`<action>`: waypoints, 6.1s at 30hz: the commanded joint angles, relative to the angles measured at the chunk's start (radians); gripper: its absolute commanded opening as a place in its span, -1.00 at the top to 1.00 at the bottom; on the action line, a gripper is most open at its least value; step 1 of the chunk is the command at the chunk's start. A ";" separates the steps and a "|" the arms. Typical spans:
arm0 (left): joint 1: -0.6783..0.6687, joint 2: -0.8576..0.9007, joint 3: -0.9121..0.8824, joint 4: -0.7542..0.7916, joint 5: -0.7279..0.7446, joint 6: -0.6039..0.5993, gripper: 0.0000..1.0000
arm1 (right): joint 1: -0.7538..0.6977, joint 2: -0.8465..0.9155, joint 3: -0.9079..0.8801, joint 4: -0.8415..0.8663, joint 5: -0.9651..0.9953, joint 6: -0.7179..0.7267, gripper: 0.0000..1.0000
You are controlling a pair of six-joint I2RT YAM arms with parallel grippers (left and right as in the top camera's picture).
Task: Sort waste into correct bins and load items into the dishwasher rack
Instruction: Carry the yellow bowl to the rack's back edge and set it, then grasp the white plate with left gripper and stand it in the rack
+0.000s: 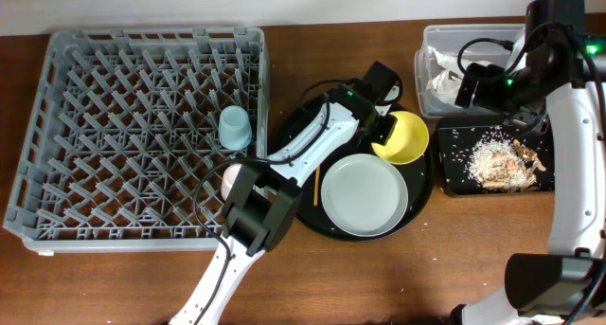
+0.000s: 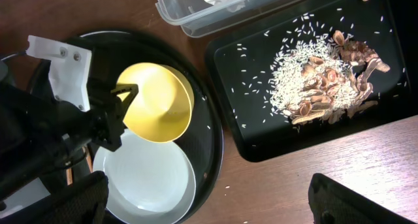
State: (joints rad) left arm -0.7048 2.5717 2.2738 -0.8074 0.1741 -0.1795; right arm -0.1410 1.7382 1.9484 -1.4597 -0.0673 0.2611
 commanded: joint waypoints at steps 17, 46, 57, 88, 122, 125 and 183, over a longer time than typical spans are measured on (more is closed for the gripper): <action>0.497 -0.063 0.858 -0.743 -0.735 0.053 1.00 | -0.005 0.002 0.006 -0.003 0.020 0.002 -0.97; 0.359 -0.063 0.148 -0.190 -1.463 0.062 1.00 | -0.005 0.002 0.006 -0.002 0.020 0.002 -0.97; 0.319 -0.063 0.148 -0.290 -1.440 0.062 1.00 | -0.005 0.002 0.006 -0.002 0.020 0.002 -0.97; 0.326 -0.049 0.066 -0.127 -1.570 0.066 1.00 | -0.005 0.002 0.006 -0.002 0.020 0.002 -0.97; 0.012 -0.452 -0.505 -0.124 -0.055 0.496 -0.81 | -0.004 0.002 0.006 -0.003 0.020 0.002 -0.97; -0.043 -0.419 -0.540 -0.017 -0.115 0.511 -0.78 | -0.004 0.002 0.006 -0.002 0.019 0.002 -0.97; 0.484 -0.285 -0.078 -0.177 -1.040 0.106 -0.02 | -0.004 0.003 0.006 -0.002 0.020 0.002 -0.97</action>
State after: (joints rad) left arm -0.2222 2.3024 2.1979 -0.9863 -0.9497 -0.1143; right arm -0.1410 1.7382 1.9484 -1.4620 -0.0673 0.2607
